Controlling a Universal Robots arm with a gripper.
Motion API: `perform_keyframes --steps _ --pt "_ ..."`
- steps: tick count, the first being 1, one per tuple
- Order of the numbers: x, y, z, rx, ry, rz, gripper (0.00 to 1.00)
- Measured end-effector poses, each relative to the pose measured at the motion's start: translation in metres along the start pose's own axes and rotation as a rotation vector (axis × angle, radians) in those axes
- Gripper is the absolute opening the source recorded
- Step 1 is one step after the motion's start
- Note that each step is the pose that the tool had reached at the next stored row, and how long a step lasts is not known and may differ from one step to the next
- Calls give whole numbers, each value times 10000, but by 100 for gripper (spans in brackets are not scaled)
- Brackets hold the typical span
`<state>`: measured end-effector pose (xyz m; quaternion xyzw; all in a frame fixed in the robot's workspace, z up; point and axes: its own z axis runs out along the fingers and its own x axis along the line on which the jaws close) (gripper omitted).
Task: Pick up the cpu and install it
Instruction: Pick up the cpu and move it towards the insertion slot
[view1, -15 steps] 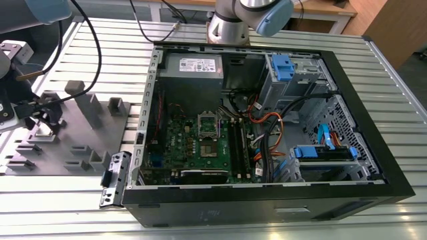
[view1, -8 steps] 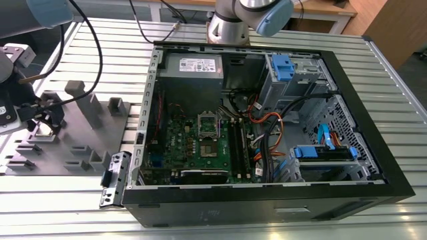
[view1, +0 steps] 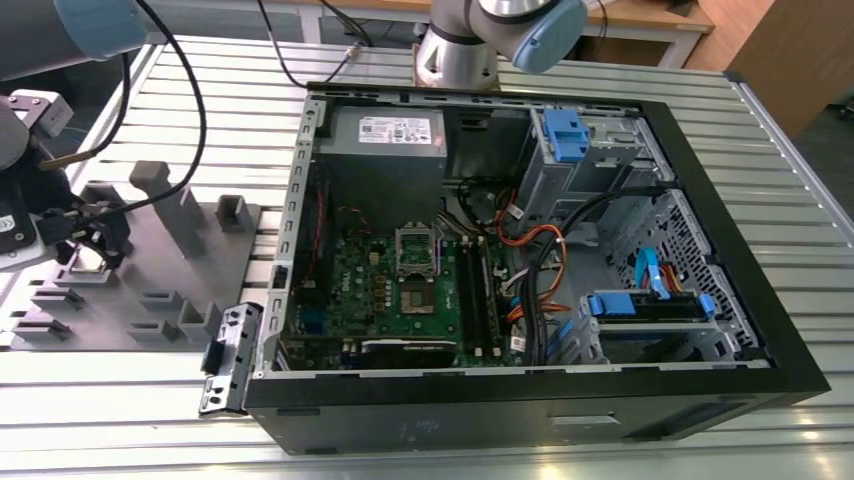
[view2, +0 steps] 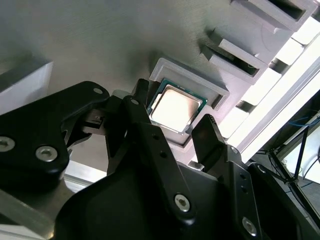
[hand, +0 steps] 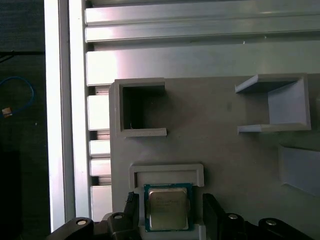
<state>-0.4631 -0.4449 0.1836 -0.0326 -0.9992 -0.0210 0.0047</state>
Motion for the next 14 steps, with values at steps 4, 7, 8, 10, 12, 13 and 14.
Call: perform_keyframes --steps 4,7,8,10,12,13,14 --pt "0 0 10 -2 -3 0 62" --pt "0 0 10 1 1 0 62" --pt "0 0 10 1 1 0 62" --pt "0 0 12 -1 -1 0 62" --pt "0 0 13 0 -1 0 62" --pt "0 0 13 -1 -1 0 62" --pt "0 0 13 -1 -1 0 62"
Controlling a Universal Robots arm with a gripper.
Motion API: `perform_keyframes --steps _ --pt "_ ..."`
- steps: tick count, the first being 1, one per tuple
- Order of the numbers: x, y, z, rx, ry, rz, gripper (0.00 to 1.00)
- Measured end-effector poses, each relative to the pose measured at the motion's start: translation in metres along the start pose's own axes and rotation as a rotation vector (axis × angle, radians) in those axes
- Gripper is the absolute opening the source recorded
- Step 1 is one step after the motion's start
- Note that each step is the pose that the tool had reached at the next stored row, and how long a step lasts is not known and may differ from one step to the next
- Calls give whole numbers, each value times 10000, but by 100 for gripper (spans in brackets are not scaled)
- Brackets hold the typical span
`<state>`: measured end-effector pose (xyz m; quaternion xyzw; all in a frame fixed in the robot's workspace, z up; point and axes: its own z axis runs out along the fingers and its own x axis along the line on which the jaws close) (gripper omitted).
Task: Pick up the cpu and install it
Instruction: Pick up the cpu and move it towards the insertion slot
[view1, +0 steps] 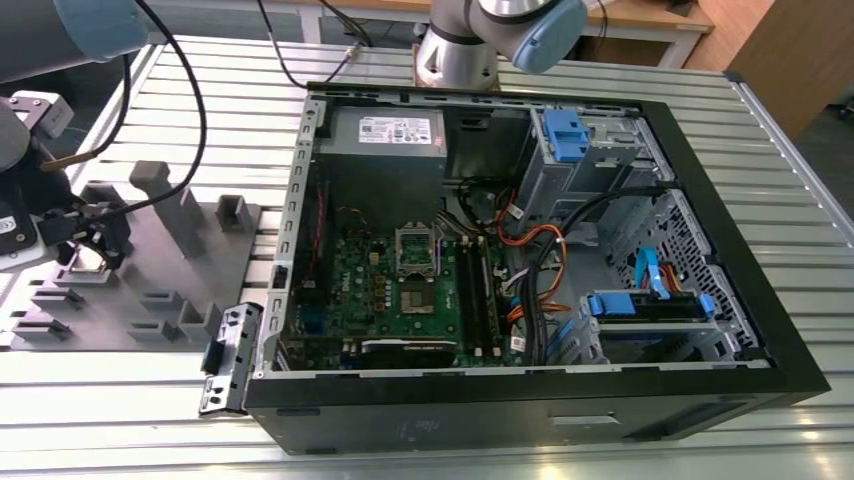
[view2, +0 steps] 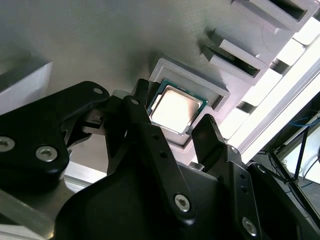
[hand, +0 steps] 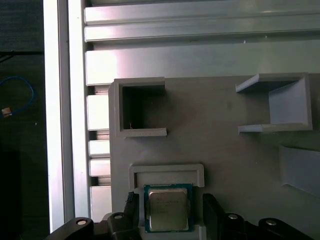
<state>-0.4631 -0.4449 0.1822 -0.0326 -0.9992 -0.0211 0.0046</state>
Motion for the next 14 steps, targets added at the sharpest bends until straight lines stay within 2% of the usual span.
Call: perform_keyframes --steps 4,9,14 --pt "0 0 1 1 2 -50 62" --pt "0 0 2 6 21 -527 62" --pt "0 0 2 5 22 -535 62"
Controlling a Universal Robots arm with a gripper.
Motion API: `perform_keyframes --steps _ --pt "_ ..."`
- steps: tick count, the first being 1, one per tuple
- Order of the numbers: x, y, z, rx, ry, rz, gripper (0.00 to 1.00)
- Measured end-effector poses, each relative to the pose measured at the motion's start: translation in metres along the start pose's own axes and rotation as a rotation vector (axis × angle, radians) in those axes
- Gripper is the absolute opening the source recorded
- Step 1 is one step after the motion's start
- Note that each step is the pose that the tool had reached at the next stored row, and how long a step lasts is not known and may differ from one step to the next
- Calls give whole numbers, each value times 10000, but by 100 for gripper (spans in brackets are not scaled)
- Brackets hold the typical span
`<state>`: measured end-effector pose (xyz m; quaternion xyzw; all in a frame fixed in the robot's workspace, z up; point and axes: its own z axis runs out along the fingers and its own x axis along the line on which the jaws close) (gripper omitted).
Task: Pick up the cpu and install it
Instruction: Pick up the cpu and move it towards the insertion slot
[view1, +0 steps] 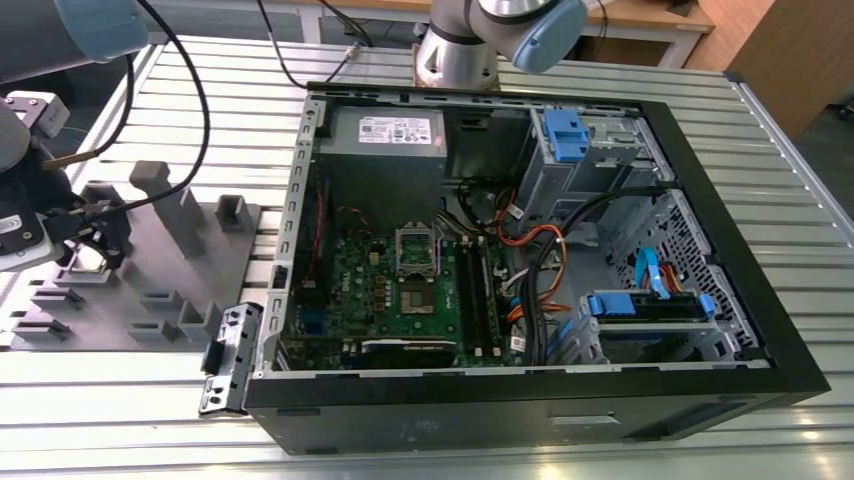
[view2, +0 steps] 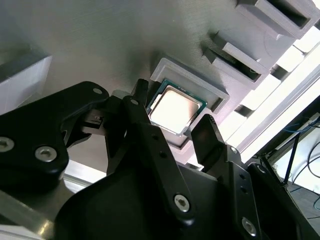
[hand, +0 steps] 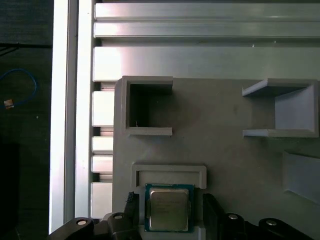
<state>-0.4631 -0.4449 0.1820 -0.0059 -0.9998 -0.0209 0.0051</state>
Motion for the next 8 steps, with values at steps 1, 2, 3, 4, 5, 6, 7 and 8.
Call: perform_keyframes --steps 1,2,3,4,5,6,7,8 --pt "0 0 0 0 0 -1 62" --pt "0 0 0 0 0 -2 62" --pt "0 0 0 1 1 -3 62" --pt "0 0 0 1 0 -4 62" --pt "0 0 0 1 1 -6 62" --pt "0 0 0 0 0 -7 62" --pt "0 0 0 0 1 -8 62" --pt "0 0 0 1 0 -9 61"
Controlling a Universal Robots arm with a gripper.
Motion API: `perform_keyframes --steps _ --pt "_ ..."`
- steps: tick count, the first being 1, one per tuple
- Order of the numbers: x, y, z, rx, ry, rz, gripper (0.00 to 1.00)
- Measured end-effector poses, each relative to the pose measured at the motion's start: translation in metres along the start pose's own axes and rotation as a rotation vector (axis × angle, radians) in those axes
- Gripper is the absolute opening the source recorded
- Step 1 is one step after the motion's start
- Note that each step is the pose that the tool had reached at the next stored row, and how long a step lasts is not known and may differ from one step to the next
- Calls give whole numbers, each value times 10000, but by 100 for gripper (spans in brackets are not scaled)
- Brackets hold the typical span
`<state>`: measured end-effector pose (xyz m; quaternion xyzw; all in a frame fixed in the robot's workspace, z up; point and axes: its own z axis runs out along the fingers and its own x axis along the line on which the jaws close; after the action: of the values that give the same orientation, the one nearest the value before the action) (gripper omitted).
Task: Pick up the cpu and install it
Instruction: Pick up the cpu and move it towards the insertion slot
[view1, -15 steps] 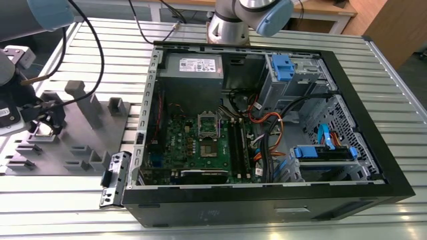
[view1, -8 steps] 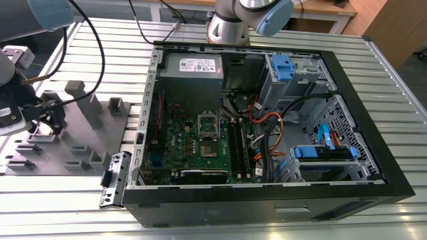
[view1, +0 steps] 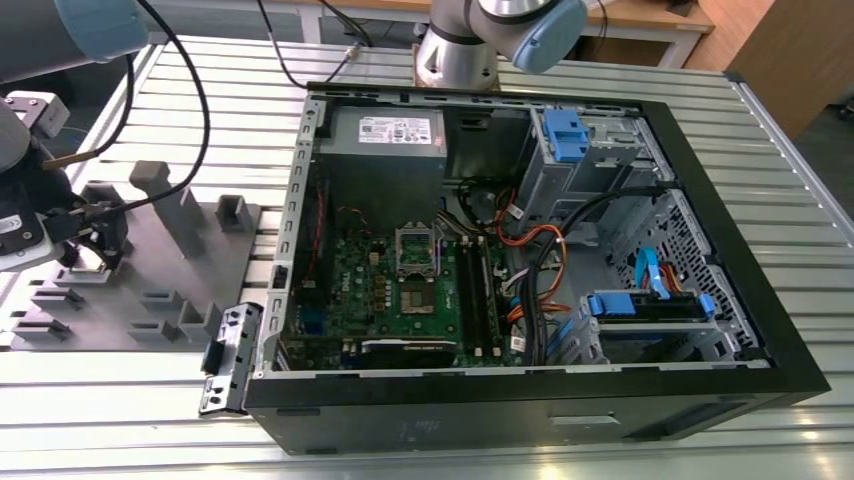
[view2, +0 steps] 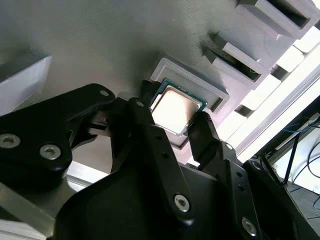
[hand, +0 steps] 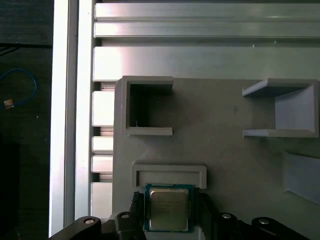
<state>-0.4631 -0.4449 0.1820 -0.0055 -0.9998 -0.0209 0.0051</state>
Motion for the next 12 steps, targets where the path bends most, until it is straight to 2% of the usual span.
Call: perform_keyframes --steps 1,2,10,11,12 --pt "0 0 0 0 0 -1 61" --pt "0 0 0 0 0 -2 54" --pt "0 0 0 0 1 -12 54" --pt "0 0 0 0 1 -13 53" --pt "0 0 0 0 2 -14 47"
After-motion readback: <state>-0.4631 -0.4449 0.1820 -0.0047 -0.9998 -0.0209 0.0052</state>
